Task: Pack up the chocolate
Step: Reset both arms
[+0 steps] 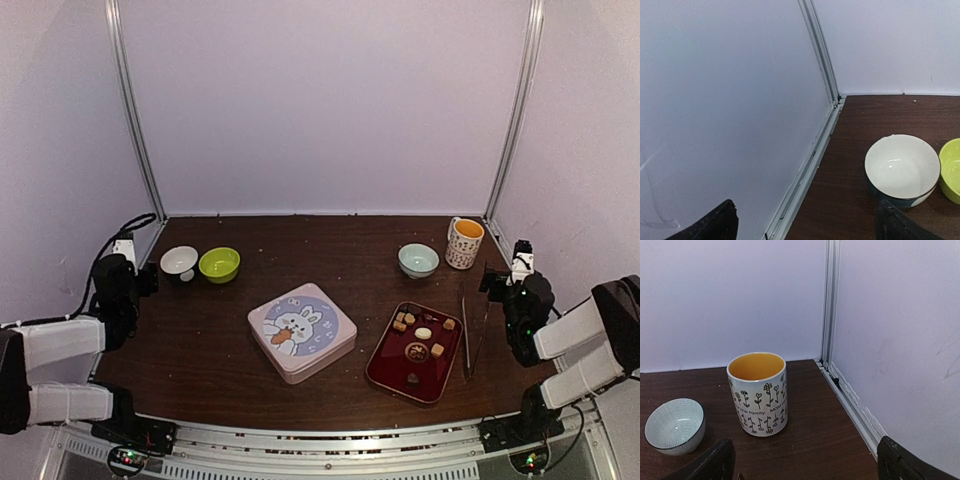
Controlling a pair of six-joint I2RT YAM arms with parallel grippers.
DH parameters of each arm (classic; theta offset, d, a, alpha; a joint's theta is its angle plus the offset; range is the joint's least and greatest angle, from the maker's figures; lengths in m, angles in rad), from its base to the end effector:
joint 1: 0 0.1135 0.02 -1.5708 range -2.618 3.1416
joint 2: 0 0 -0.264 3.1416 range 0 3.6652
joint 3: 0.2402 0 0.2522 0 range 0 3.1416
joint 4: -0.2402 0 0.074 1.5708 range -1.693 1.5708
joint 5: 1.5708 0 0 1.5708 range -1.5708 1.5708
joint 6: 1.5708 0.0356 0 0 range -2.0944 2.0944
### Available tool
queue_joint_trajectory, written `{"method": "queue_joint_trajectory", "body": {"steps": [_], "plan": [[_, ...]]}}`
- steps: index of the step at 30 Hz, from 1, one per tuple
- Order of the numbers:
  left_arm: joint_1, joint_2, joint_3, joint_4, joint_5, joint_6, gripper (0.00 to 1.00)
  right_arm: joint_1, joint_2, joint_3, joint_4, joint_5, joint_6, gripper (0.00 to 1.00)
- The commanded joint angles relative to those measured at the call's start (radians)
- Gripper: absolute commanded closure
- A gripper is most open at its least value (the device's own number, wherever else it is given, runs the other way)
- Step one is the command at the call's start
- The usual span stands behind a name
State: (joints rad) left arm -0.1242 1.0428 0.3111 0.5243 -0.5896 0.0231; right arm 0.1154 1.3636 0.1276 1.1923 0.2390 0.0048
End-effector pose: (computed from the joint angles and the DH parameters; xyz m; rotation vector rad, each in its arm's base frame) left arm 0.2115 -0.0065 0.2012 -0.2949 1.7394 0.4492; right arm 0.2109 0.0160 0.1555 0.0954 1.6113 -0.1000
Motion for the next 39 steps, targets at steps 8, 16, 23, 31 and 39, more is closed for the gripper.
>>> {"method": "queue_joint_trajectory", "body": {"steps": [8,16,23,31,39], "plan": [[0.068,0.348,0.028,0.474,0.238,0.045,0.02,-0.015,-0.01,0.113,-0.1,0.02,0.026,0.0],[0.133,0.382,0.01,0.509,0.362,0.0,0.03,-0.014,-0.006,0.112,-0.085,0.019,0.021,0.0],[0.133,0.382,0.009,0.509,0.365,-0.002,0.02,-0.014,-0.004,0.112,-0.08,0.018,0.019,0.0],[0.133,0.383,0.008,0.512,0.365,-0.002,0.02,-0.014,-0.003,0.111,-0.08,0.02,0.018,0.0],[0.132,0.383,0.008,0.513,0.365,-0.002,0.02,-0.013,-0.002,0.114,-0.085,0.018,0.017,0.0]]}}
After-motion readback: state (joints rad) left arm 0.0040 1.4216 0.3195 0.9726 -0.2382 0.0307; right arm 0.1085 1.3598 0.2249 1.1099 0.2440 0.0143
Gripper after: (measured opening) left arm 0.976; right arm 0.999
